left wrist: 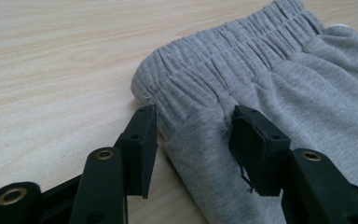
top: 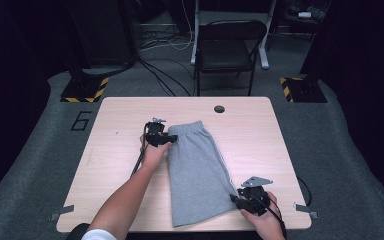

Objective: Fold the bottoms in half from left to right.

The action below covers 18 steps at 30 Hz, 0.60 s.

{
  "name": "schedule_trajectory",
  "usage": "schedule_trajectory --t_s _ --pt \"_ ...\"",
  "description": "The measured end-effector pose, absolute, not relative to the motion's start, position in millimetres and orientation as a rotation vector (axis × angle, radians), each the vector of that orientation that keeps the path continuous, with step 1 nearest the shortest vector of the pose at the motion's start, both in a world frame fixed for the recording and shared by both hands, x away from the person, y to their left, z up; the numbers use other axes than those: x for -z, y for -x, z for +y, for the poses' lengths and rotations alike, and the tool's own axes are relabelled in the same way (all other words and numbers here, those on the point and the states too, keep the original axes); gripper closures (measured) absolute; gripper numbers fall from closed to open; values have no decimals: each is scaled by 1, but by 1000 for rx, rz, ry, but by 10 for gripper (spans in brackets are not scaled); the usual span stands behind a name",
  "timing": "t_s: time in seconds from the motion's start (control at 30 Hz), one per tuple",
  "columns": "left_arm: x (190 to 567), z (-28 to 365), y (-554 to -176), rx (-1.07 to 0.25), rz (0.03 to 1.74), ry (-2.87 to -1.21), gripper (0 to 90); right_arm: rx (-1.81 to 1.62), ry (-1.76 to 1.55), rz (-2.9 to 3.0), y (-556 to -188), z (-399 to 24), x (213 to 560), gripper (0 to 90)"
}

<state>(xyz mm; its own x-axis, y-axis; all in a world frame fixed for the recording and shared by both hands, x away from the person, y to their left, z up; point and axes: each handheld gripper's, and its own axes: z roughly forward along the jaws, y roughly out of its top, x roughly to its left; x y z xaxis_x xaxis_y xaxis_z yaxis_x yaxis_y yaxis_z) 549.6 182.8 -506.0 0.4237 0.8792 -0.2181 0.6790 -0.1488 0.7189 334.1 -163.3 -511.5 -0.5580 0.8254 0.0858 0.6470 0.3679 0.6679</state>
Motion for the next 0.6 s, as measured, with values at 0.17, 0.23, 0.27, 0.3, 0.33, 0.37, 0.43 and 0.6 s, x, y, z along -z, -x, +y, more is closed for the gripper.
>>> schedule_trajectory --t_s 0.17,0.23,0.27,0.3,0.33,0.37,0.43,0.6 --pt "509 182 -550 -328 1336 -1913 477 -959 -1259 2382 -334 -164 513 571" --pt "510 182 -550 -325 1345 -1910 473 -965 -1290 2362 -333 -162 514 573" --pt "510 183 -551 -329 1337 -1918 472 -959 -1263 2377 -333 -163 514 582" --pt "511 183 -551 -326 1341 -1913 473 -957 -1248 2383 -333 -162 514 598" --pt "511 183 -551 -322 1339 -1918 474 -942 -1242 2390 -333 -162 513 611" --pt "512 183 -551 -312 1337 -1915 480 -958 -1254 2382 -333 -160 514 629" --pt "513 183 -551 -302 1333 -1918 495 -959 -1257 2383 -333 -159 513 646" --pt "515 184 -551 -291 1346 -1923 549 -975 -1234 2428 -333 -159 513 774"
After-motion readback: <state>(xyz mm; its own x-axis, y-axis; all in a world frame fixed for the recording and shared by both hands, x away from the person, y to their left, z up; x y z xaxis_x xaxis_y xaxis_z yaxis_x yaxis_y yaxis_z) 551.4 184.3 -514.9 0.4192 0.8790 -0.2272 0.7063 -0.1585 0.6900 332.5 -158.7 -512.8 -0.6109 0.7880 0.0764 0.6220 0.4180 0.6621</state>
